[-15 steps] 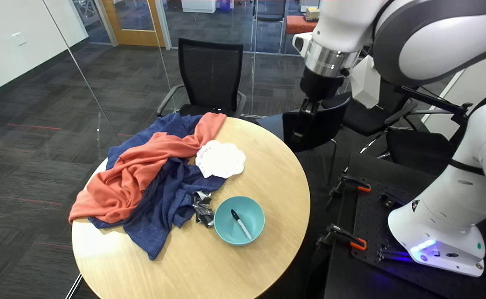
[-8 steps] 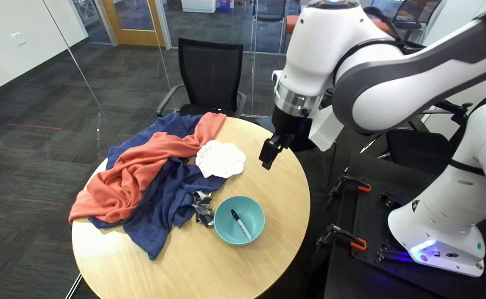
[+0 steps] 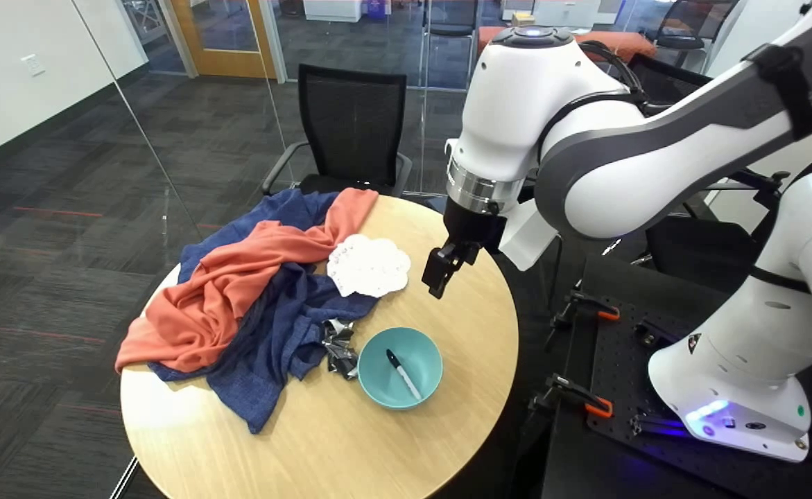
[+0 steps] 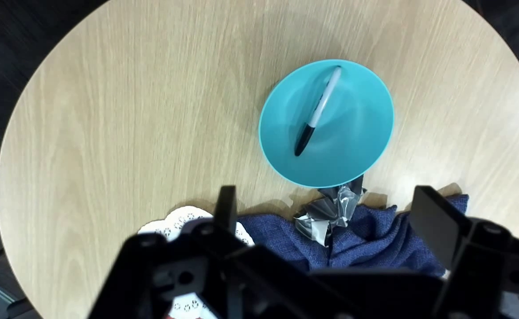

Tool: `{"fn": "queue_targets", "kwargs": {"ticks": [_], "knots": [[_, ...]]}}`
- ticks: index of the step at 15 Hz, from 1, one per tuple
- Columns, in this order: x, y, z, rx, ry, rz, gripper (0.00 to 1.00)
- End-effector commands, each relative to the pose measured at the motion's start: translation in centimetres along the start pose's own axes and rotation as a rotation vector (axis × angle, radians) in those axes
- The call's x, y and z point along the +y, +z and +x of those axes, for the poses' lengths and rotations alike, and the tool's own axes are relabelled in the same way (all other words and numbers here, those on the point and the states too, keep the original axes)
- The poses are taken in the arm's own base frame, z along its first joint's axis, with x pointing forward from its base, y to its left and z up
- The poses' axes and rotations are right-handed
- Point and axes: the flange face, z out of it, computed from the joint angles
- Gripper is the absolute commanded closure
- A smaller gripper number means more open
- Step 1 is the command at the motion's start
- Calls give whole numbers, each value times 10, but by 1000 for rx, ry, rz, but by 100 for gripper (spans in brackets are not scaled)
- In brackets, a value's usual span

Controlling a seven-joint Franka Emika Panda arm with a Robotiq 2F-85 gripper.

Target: Take the marker from the blue bowl and put it on the table

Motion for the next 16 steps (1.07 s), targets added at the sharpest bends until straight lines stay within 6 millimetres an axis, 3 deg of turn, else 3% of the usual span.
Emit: {"fn": "queue_targets", "kwargs": {"ticks": [1, 8, 16], "knots": [[0, 0, 0, -1, 0, 0, 0], [-11, 27, 19, -21, 27, 10, 0], [-28, 86, 41, -73, 54, 40, 0]]}}
